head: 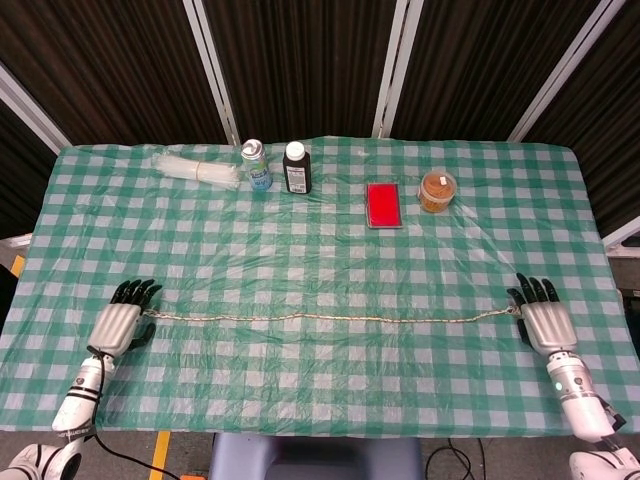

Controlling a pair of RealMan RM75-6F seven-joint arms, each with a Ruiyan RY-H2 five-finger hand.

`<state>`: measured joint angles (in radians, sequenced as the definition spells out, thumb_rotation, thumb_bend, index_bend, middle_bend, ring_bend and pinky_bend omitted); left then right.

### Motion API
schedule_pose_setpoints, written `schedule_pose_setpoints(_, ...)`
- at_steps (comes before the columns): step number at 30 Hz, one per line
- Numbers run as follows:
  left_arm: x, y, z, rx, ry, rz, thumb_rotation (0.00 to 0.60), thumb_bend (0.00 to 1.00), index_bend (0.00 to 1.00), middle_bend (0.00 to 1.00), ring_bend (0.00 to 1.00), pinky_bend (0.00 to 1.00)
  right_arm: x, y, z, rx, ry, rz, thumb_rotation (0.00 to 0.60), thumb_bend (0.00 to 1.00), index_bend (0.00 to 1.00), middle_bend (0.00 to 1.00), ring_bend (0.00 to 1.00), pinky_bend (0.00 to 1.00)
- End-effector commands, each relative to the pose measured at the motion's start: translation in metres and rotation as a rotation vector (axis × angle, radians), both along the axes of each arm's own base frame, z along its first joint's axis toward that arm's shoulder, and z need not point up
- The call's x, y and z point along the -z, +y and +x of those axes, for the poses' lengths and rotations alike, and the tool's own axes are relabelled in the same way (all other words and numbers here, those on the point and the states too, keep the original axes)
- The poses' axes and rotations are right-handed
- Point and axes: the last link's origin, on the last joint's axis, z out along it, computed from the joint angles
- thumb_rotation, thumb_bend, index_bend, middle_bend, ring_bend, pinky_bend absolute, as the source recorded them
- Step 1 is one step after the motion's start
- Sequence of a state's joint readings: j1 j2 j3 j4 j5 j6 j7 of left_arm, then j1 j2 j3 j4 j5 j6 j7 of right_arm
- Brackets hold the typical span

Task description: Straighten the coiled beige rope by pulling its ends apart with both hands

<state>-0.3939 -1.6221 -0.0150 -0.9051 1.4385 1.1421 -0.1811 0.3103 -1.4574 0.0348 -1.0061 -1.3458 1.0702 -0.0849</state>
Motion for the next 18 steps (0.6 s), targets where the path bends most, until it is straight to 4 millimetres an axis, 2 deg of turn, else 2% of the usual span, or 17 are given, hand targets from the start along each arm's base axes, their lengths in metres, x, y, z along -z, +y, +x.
schedule_pose_setpoints(1,-0.016,-0.007,0.002,0.011,-0.030,0.025,0.600,0.46,0.00,0.00,0.00,0.02,-0.011,0.006,0.002,0.003,-0.032,-0.029,0.600,0.56,0.06,0.00,0.00,0.00)
schedule_pose_setpoints(5,-0.051,-0.025,0.016,0.063,-0.110,0.096,0.600,0.46,0.00,0.00,0.00,0.02,-0.035,0.021,0.017,-0.043,-0.115,-0.102,0.600,0.52,0.00,0.00,0.00,0.00)
schedule_pose_setpoints(10,-0.091,-0.064,0.036,0.124,-0.153,0.158,0.600,0.46,0.00,0.00,0.00,0.02,-0.063,0.058,0.049,-0.131,-0.165,-0.194,0.600,0.47,0.00,0.00,0.00,0.00)
schedule_pose_setpoints(15,-0.111,-0.110,0.043,0.105,-0.109,0.177,0.600,0.46,0.00,0.00,0.00,0.01,-0.072,0.100,0.073,-0.183,-0.154,-0.231,0.600,0.41,0.00,0.00,0.00,0.00)
schedule_pose_setpoints(18,-0.112,-0.117,0.042,0.092,-0.095,0.179,0.600,0.45,0.00,0.00,0.00,0.01,-0.073,0.107,0.077,-0.201,-0.145,-0.227,0.600,0.40,0.00,0.00,0.00,0.00)
